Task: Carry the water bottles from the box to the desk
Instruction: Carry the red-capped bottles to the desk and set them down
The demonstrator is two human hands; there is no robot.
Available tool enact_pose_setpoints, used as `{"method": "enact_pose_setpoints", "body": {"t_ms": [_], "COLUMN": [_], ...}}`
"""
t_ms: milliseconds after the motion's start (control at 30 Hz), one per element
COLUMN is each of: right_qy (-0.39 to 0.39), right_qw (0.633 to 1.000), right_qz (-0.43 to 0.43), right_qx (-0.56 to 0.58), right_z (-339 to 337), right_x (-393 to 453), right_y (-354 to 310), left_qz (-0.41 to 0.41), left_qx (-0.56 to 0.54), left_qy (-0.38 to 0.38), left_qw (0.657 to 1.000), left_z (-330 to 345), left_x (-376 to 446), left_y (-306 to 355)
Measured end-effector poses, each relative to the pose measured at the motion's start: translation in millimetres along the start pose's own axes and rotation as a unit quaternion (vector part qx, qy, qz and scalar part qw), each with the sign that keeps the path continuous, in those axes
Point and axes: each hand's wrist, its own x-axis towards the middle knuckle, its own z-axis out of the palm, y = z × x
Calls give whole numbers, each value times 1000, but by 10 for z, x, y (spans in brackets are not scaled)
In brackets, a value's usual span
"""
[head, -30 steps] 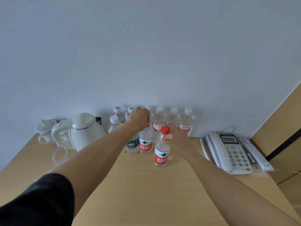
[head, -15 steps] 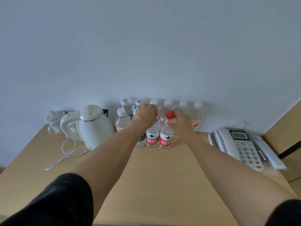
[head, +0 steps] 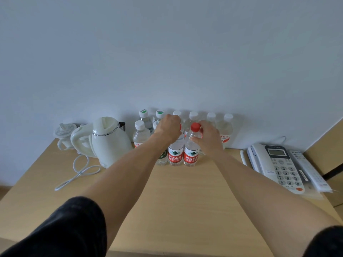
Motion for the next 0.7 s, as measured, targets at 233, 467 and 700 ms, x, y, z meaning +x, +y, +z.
{"method": "enact_pose_setpoints", "body": {"t_ms": [233, 467, 700], "right_qy": [-34, -40, -43], "right_qw": [999, 999, 999], "right_qz": [17, 9, 6], "right_qx": [-25, -30, -25], "right_z": [-59, -64, -69], "right_x": [90, 132, 140], "right_y": [11, 49, 64], "left_qz": [2, 8, -1], "left_qx": [15, 26, 12], "left_qy": [-3, -4, -7], "left_qw": [1000, 1000, 1000], "left_z": [-30, -41, -69], "left_x": [5, 18, 53], "left_y": [36, 33, 48]}}
